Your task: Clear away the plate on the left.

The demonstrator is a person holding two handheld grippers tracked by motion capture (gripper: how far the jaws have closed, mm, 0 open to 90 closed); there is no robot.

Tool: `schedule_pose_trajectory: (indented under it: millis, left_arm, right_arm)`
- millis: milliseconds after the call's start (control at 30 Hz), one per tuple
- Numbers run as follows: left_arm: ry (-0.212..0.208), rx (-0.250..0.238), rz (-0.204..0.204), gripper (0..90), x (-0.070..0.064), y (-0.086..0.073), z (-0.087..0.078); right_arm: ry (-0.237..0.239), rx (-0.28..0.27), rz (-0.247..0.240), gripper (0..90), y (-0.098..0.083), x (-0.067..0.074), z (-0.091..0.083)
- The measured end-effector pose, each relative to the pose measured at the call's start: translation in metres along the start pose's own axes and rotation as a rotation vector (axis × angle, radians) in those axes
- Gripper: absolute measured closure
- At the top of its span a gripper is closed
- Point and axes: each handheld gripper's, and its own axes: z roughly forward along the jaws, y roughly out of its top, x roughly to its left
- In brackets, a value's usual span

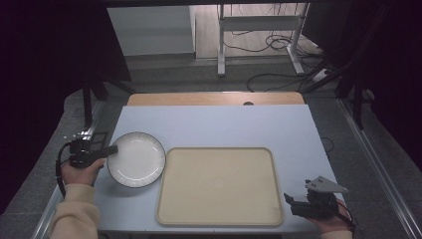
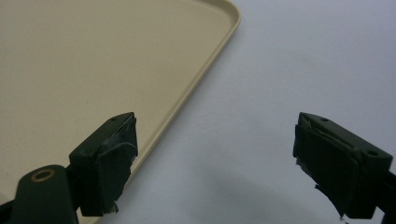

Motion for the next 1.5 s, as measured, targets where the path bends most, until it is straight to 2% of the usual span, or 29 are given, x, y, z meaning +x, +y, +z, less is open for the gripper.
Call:
schedule_pose_trajectory:
  millis: [300,600,833,1133,1300,1500]
  left_arm:
    - [-0.002,-0.033,0.005,83.2,-0.002,0.003,-0.009]
    - [-0.016,-0.073,0.016,83.4,-0.010,0.008,-0.019]
    - [-0.024,-0.089,0.048,83.3,-0.021,0.012,-0.024]
    - [-0.069,-0.130,0.079,83.2,-0.037,0.019,-0.034]
    - [-0.111,-0.136,0.098,83.3,-0.048,0.023,-0.038]
    - [-0.126,-0.145,0.124,83.2,-0.060,0.025,-0.039]
  right_arm:
    - [-0.002,0.001,0.001,14.0,0.000,0.000,0.000]
    - [-0.004,0.000,0.001,14.0,0.000,-0.001,0.000]
    - [-0.005,0.001,0.001,14.0,0.000,-0.001,0.000]
    - [-0.004,0.000,0.003,14.0,0.000,-0.001,0.000]
    - [-0.005,0.001,0.002,14.0,0.000,-0.001,0.000]
    - [-0.005,0.001,0.003,14.0,0.000,-0.001,0.000]
